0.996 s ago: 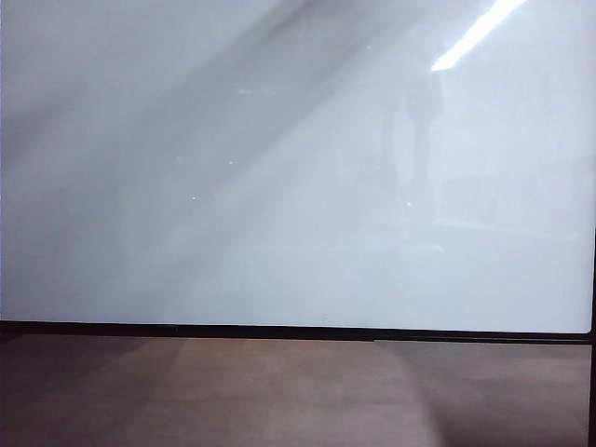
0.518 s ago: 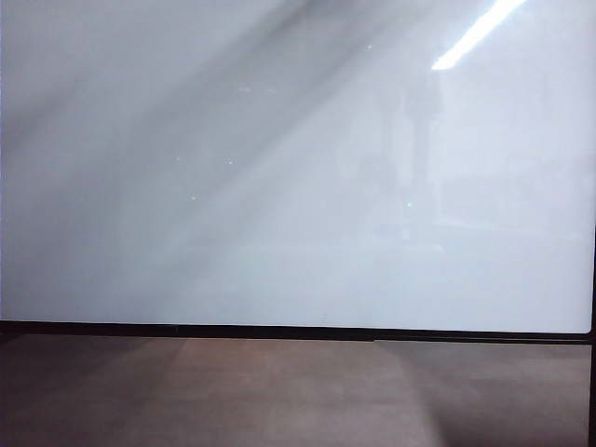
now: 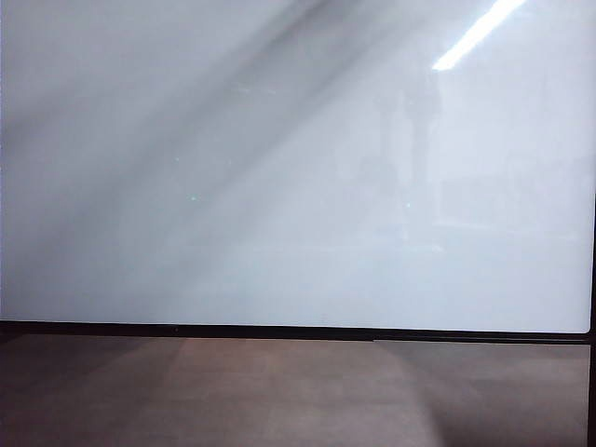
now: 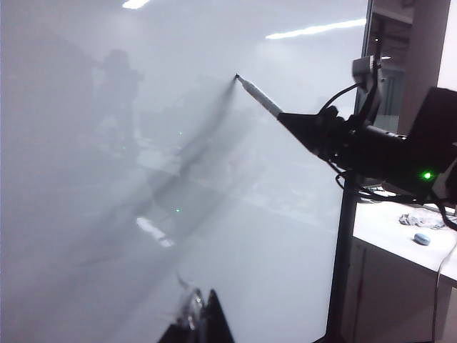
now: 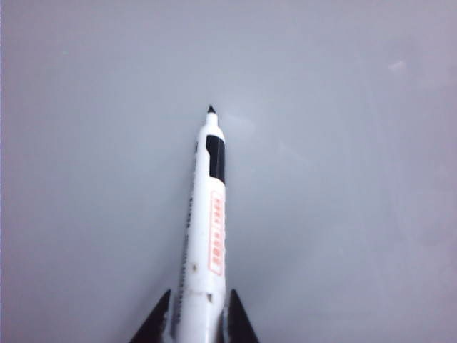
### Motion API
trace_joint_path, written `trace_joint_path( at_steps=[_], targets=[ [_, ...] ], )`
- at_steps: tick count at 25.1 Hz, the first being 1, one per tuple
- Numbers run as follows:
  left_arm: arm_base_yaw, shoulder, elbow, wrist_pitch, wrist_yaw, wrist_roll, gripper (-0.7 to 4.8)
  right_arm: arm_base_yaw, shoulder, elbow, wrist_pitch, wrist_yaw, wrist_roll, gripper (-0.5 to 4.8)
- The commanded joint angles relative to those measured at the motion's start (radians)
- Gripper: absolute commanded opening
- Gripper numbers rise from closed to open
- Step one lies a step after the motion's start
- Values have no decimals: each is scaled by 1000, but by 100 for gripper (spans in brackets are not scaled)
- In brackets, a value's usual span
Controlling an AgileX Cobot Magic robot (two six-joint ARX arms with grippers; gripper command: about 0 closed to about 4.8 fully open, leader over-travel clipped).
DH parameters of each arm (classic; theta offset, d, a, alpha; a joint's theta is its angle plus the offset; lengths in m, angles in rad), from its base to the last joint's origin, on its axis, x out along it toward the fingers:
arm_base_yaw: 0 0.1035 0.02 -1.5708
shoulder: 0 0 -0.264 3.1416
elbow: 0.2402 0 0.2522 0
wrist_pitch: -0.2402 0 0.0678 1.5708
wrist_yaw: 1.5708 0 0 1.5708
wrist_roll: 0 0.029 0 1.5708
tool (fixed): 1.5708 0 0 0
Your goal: Reach to the right to find the marker pen, pick it up, and write the number 17 on the whiteboard.
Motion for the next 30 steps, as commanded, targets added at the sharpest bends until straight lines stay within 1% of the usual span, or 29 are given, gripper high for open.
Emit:
trace_joint_path(
  at_steps=[1,12,22,30],
  targets=[
    [2,0,8,12,0,1,-5,-2,13,-8,-39,15,3,-4],
    [2,0,8,5,0,1,-5,-2,14,-95,-43,33,14,-4],
    [2,1,7,-3,0,1,-5,-2,14,-114,-90,33,30,-4],
    [2,1,7,-2,0,1,-5,-1,11,-142,-84,25,54,-4]
  ],
)
